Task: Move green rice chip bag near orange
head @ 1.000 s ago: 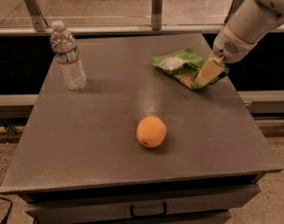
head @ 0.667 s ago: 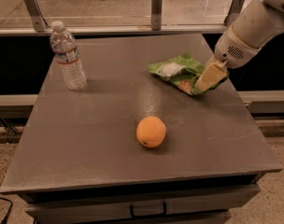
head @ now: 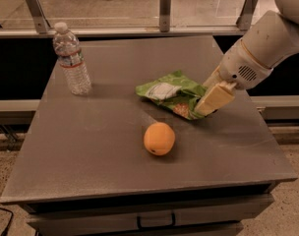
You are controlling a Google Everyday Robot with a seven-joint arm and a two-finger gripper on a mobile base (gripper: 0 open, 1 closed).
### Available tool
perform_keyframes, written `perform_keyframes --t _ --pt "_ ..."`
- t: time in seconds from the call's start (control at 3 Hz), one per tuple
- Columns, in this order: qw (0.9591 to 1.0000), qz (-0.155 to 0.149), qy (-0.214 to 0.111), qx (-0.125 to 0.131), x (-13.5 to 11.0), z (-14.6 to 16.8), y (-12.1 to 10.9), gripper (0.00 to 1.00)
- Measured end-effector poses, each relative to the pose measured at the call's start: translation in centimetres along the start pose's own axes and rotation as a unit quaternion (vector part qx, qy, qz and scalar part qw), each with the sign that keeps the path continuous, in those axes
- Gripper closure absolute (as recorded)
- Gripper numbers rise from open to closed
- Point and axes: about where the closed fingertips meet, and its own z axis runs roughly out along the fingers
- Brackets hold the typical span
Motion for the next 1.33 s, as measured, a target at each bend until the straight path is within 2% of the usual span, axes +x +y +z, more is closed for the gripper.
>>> perform_keyframes --t 0.67,1.0,1.33 --pt "0.9997 -0.015 -0.003 -0.018 0.5 -0.2 3.5 0.97" --pt "0.9997 -0.017 0.0 -0.019 0.7 -0.4 4.2 0.75" --pt "0.9998 -0.014 0.002 -0.016 0.9 -0.5 4.5 0.43"
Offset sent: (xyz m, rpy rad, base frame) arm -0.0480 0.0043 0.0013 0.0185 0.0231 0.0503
